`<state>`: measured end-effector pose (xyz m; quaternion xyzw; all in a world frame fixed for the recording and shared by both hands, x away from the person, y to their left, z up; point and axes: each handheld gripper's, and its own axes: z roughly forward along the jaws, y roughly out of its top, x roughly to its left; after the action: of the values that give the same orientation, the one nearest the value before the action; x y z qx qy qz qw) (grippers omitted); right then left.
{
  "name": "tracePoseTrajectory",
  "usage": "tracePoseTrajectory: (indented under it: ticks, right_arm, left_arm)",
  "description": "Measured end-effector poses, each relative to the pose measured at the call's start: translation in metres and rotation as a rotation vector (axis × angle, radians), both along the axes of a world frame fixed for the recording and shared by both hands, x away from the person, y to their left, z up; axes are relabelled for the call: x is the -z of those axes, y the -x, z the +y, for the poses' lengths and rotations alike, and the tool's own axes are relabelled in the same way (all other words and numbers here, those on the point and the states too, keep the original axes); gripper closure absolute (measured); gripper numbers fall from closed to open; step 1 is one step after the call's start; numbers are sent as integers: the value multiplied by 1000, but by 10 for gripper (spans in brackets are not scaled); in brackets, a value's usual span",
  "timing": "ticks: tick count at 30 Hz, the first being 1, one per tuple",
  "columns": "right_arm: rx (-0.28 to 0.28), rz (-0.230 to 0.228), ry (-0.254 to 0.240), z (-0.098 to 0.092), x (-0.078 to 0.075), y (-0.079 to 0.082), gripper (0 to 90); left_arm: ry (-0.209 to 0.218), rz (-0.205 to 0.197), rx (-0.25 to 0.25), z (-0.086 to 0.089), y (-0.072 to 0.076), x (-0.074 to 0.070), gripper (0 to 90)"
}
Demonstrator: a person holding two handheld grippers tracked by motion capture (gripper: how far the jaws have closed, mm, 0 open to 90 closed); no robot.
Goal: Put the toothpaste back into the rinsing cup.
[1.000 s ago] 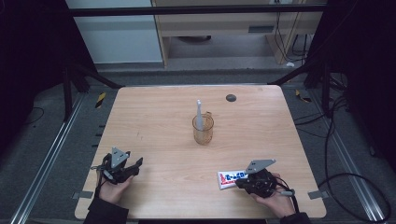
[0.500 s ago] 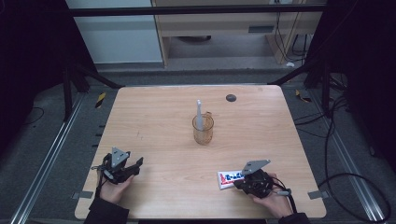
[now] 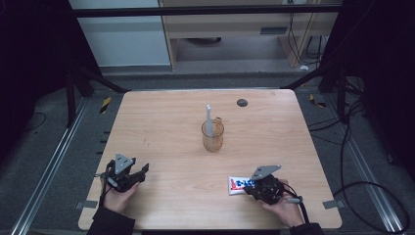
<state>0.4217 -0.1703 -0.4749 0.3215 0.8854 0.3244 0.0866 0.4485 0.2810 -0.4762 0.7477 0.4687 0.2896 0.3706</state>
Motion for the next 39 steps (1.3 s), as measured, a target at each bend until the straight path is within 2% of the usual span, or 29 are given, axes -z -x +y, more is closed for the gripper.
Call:
tracePoseTrajectory:
  ticks: [9, 13, 15, 18, 26, 29, 31, 33, 39]
  right_arm:
    - [37, -25, 16, 6, 0, -9, 900]
    - [58, -33, 24, 8, 0, -14, 900]
    - [62, -38, 26, 8, 0, -16, 900]
    - [68, -47, 28, 8, 1, -18, 900]
    - [97, -62, 38, 8, 2, -23, 900]
    - [112, -63, 43, 7, 3, -25, 900]
    - [125, -67, 42, 6, 3, -26, 900]
    - [143, -71, 44, 6, 3, -28, 900]
    - [168, -65, 49, 5, 5, -29, 900]
  left_arm:
    - [0, 0, 11, -2, 0, -8, 429]
    - [27, 9, 8, -1, 0, -10, 437]
    - [27, -4, 3, 0, 0, -10, 459]
    - [29, -14, -4, 0, 1, -11, 444]
    - [75, -8, -10, 3, 0, -12, 406]
    - [57, 2, -16, 3, 0, -13, 404]
    - [59, 22, -22, 4, -1, -14, 407]
    - [29, 40, -32, 3, -1, -15, 416]
    - [23, 36, -32, 2, -1, -15, 411]
